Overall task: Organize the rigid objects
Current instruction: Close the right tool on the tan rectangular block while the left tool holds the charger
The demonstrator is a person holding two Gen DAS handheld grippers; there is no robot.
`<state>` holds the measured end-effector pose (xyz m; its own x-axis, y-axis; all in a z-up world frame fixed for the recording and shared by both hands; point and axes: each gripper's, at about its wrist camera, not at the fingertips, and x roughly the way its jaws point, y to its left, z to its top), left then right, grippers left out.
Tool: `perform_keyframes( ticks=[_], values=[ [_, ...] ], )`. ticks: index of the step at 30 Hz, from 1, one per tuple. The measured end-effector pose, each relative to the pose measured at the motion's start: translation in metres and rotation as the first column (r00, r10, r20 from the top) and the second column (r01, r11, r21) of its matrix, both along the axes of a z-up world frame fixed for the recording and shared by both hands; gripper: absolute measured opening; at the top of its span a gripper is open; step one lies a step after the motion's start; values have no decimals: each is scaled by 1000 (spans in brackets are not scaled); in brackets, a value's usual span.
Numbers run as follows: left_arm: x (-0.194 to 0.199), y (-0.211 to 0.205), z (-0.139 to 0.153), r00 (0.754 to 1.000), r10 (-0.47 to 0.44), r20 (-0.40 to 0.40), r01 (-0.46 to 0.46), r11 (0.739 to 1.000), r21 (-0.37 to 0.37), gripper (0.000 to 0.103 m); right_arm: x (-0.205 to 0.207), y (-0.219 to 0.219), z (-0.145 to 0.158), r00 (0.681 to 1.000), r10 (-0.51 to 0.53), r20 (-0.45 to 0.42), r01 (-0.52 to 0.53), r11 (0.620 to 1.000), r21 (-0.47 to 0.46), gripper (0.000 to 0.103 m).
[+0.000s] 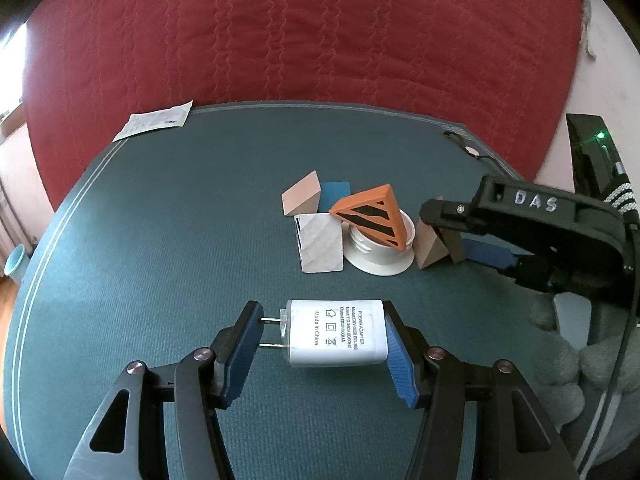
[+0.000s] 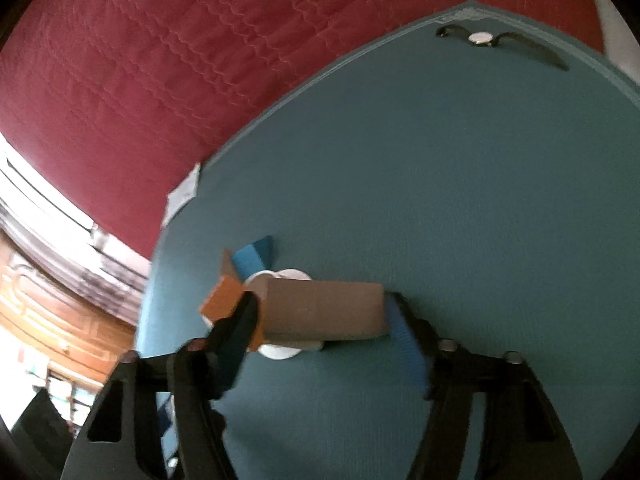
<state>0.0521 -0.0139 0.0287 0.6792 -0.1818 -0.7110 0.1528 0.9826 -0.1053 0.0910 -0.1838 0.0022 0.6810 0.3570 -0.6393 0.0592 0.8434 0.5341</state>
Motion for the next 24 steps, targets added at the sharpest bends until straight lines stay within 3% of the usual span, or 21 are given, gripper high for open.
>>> perform_keyframes(
  ticks=[9, 24],
  values=[
    [-1, 0, 0, 1000, -4, 3, 4, 1000, -5, 61, -7, -7, 3, 1000, -7, 8, 7, 1000, -26, 62],
    [-8, -10, 2, 1000, -25, 13, 25, 1000, -6, 61, -62, -27, 20, 996, -60, 72, 67, 993, -97, 62]
  ],
)
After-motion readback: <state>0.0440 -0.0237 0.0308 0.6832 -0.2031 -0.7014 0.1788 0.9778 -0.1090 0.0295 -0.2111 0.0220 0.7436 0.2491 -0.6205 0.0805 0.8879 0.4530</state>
